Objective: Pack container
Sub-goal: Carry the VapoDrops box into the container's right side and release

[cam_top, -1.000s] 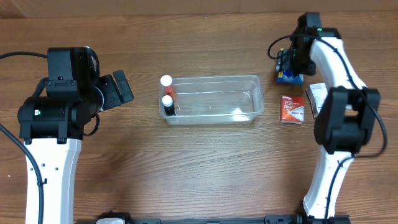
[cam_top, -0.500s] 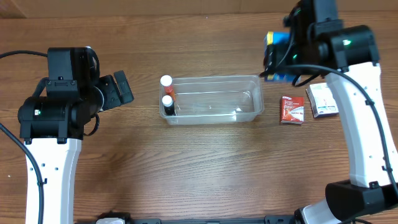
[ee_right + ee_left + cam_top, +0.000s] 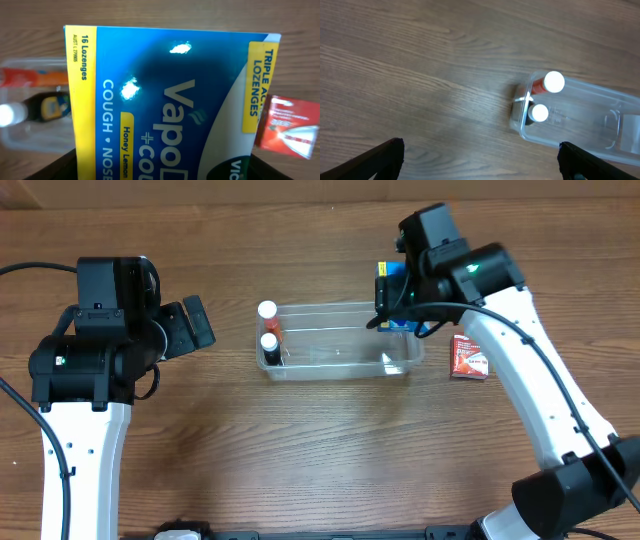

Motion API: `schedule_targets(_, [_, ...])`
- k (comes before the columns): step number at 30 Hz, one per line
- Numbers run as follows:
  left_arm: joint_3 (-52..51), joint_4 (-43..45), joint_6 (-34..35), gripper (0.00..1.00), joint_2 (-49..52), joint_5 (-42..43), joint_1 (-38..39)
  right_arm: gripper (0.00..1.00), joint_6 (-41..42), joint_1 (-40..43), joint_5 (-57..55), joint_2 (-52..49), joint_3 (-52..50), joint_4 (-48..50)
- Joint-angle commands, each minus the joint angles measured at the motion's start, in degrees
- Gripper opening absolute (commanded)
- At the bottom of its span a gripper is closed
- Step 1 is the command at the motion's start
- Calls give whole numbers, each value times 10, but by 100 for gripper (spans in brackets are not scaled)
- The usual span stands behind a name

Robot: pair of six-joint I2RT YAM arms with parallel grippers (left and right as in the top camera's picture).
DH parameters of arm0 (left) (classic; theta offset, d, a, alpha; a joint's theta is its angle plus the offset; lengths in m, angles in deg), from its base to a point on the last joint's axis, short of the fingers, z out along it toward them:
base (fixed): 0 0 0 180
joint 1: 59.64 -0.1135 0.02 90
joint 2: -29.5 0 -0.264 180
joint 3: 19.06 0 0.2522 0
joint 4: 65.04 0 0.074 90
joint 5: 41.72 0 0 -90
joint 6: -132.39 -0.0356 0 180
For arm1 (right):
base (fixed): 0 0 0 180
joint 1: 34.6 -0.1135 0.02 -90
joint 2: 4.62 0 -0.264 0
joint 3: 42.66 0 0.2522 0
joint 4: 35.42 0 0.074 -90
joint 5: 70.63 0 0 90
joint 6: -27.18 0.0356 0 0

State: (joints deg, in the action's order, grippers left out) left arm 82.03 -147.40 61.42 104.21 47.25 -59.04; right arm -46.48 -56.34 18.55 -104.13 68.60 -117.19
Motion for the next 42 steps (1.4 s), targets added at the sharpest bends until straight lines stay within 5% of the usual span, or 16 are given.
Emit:
schedule_targets(1, [-6, -2, -19, 100, 2, 5, -2, 76, 33, 3, -4, -7, -72, 51])
schedule_targets(14, [-6, -6, -19, 100, 2, 5, -2, 76, 30, 3, -9, -48, -127, 155])
schedule_targets(42, [-6, -7, -23, 100, 2, 5, -2, 77, -1, 3, -21, -82, -127, 107])
